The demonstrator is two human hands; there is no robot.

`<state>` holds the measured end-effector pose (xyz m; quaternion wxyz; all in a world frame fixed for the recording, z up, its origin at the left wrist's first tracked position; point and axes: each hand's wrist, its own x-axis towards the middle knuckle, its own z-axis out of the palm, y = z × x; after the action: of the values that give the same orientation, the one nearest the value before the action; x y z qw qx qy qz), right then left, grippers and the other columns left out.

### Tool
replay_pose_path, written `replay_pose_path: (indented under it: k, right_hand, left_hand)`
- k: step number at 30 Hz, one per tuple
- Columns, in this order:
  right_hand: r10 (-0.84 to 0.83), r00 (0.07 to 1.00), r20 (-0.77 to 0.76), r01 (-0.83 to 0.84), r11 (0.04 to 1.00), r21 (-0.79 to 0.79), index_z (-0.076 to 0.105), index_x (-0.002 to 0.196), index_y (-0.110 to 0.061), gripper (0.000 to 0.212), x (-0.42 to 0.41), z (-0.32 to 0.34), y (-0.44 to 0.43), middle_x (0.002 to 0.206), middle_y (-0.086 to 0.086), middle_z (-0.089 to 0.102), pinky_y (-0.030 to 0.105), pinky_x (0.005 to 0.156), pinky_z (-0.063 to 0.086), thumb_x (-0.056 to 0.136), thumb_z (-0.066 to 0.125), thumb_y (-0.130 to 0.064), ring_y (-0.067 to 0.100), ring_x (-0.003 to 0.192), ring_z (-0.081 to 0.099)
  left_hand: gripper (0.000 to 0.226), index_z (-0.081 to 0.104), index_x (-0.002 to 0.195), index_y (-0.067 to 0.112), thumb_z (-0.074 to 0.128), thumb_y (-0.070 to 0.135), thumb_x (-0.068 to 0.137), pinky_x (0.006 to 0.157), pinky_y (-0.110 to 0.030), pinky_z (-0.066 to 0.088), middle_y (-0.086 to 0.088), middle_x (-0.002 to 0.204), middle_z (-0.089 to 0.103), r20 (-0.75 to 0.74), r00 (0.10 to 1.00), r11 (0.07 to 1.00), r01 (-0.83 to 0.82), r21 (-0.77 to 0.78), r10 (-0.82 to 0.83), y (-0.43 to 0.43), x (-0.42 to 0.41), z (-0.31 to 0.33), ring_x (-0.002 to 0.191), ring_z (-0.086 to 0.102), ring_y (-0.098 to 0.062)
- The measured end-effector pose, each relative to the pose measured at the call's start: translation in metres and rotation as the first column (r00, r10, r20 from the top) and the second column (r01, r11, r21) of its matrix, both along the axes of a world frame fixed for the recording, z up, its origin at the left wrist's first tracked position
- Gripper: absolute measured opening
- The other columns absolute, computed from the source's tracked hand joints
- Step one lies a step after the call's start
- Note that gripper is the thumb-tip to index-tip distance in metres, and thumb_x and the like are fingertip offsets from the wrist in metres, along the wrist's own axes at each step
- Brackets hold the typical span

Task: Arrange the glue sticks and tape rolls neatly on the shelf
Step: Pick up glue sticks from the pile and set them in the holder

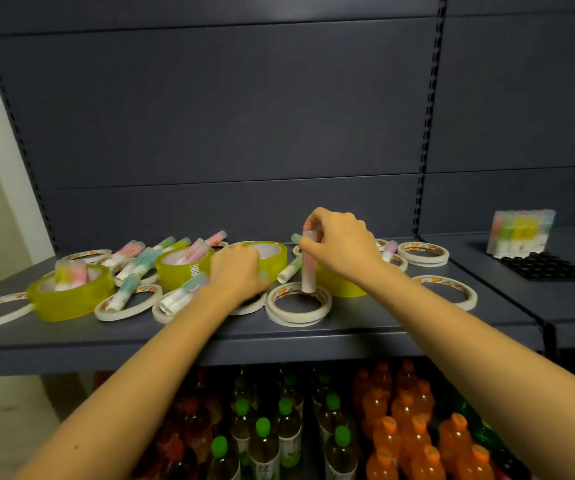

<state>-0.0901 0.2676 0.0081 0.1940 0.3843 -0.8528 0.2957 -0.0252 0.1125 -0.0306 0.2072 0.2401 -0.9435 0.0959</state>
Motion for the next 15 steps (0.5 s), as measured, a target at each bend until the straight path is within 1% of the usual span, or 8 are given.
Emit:
replay_pose_path:
  k: [3, 5, 7, 9, 12, 15]
  right_hand:
    - [0.007, 1.000, -0.009, -0.007, 1.000, -0.024, 0.058, 0.109, -0.020, 0.027, 0.001, -0.001, 0.006, 0.106, 0.004, 0.065, 0.032, 0.071, 0.044, 0.088, 0.057, -0.037, 0.027, 0.097, 0.060]
    - [0.003, 1.000, -0.003, -0.003, 0.999, -0.053, 0.058, 0.110, -0.020, 0.026, -0.002, 0.001, 0.014, 0.107, 0.004, 0.065, 0.030, 0.071, 0.043, 0.087, 0.056, -0.033, 0.027, 0.097, 0.060]
    - [-0.002, 1.000, 0.008, 0.003, 0.996, -0.091, 0.058, 0.110, -0.019, 0.026, -0.006, 0.005, 0.025, 0.106, 0.004, 0.066, 0.031, 0.075, 0.047, 0.087, 0.057, -0.031, 0.027, 0.097, 0.060]
    - [-0.007, 1.000, 0.018, 0.009, 0.993, -0.119, 0.058, 0.110, -0.019, 0.026, -0.012, 0.008, 0.039, 0.106, 0.005, 0.065, 0.038, 0.082, 0.052, 0.087, 0.057, -0.030, 0.027, 0.097, 0.060]
    - [-0.031, 0.999, 0.031, 0.034, 0.991, -0.128, 0.058, 0.110, -0.019, 0.026, -0.025, 0.013, 0.061, 0.106, 0.005, 0.065, 0.043, 0.085, 0.052, 0.086, 0.057, -0.028, 0.028, 0.098, 0.060]
    - [-0.063, 0.998, 0.016, 0.065, 0.988, -0.142, 0.058, 0.109, -0.017, 0.024, -0.041, 0.016, 0.089, 0.103, 0.005, 0.066, 0.043, 0.084, 0.052, 0.086, 0.058, -0.027, 0.027, 0.095, 0.061]
  left_hand:
    - [0.033, 0.062, 0.081, 0.013, 0.062, 0.046, 0.076, 0.061, -0.030, 0.037, -0.008, 0.094, 0.065, -0.053, 0.999, 1.000, 0.003, 0.005, -0.003, 0.004, 0.001, 0.004, 0.089, 0.061, -0.025]
    - [0.031, 0.065, 0.079, 0.012, 0.064, 0.042, 0.073, 0.062, -0.030, 0.040, -0.007, 0.088, 0.067, -0.153, 0.988, 0.999, 0.034, 0.041, -0.028, 0.006, 0.003, 0.013, 0.084, 0.061, -0.026]
    - [0.025, 0.063, 0.074, 0.017, 0.067, 0.041, 0.071, 0.065, -0.030, 0.041, -0.003, 0.080, 0.065, -0.284, 0.957, 0.987, 0.100, 0.126, -0.061, 0.010, 0.007, 0.026, 0.083, 0.060, -0.027]
    - [0.020, 0.059, 0.070, 0.023, 0.068, 0.040, 0.071, 0.066, -0.030, 0.041, 0.002, 0.073, 0.060, -0.389, 0.917, 0.961, 0.180, 0.208, -0.088, 0.019, 0.007, 0.038, 0.081, 0.059, -0.024]
    - [0.017, 0.060, 0.068, 0.024, 0.070, 0.037, 0.071, 0.069, -0.031, 0.046, 0.006, 0.066, 0.059, -0.475, 0.868, 0.912, 0.303, 0.275, -0.145, 0.038, 0.002, 0.053, 0.077, 0.061, -0.021]
    - [0.016, 0.065, 0.069, 0.020, 0.072, 0.034, 0.072, 0.073, -0.037, 0.053, 0.006, 0.063, 0.061, -0.517, 0.827, 0.859, 0.417, 0.296, -0.223, 0.063, -0.011, 0.060, 0.075, 0.064, -0.020]
